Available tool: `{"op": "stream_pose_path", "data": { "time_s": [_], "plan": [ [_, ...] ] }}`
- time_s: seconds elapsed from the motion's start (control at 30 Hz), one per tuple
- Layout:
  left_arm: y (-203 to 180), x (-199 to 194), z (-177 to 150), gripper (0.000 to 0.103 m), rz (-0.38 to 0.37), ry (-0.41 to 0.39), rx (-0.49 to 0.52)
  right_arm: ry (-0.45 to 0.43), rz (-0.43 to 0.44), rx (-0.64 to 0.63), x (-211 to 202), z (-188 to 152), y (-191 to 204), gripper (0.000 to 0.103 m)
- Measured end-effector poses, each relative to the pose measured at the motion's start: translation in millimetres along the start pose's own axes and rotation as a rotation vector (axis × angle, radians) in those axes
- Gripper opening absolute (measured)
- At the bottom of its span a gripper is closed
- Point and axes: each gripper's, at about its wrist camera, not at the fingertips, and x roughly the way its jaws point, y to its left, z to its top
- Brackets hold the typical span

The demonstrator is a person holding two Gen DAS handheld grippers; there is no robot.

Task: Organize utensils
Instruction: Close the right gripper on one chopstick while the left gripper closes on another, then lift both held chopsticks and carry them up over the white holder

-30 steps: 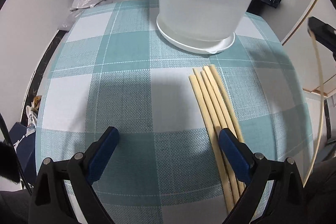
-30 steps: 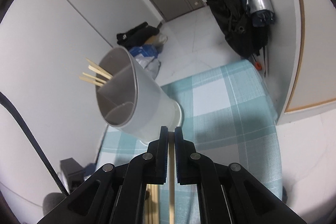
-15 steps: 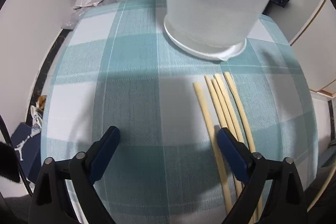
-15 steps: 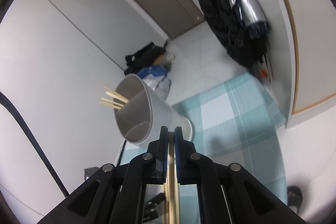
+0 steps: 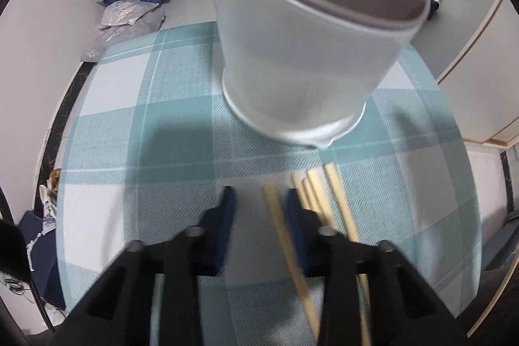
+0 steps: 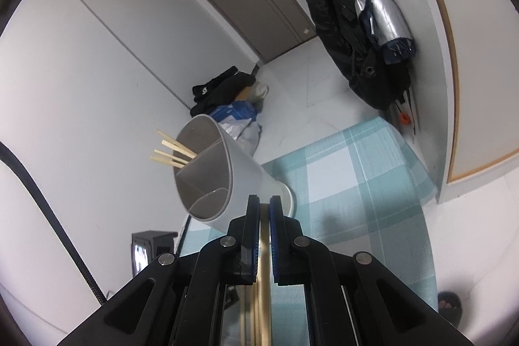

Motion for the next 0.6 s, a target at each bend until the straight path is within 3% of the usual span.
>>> {"op": "stream_pose_path", "data": {
  "time_s": [0.07, 0.27, 0.47, 0.6],
  "plan": [
    [7.7, 0.7, 2.6, 0.006, -0.03, 0.0, -0.041, 0.003, -0.004, -0.003, 1.2, -0.4, 0.0, 0.005],
    [17.8, -1.3, 7.8, 0.003, -0.095, -0.019, -0.119, -0.019, -0.036, -0.039, 1.0, -1.4, 1.6, 0.005],
    [9.2, -40.5, 5.6, 0.003, -0.18, -0.158, -0.103, -0.061, -0.057, -0.091, -2.6, -2.4, 9.5, 0.005],
    [6.2, -76.0, -1.3, 0.003, -0.226, -0.278, -0.108, -0.114, -0.052, -0.194, -7.4, -8.9, 29.8, 0.005]
  ]
}}
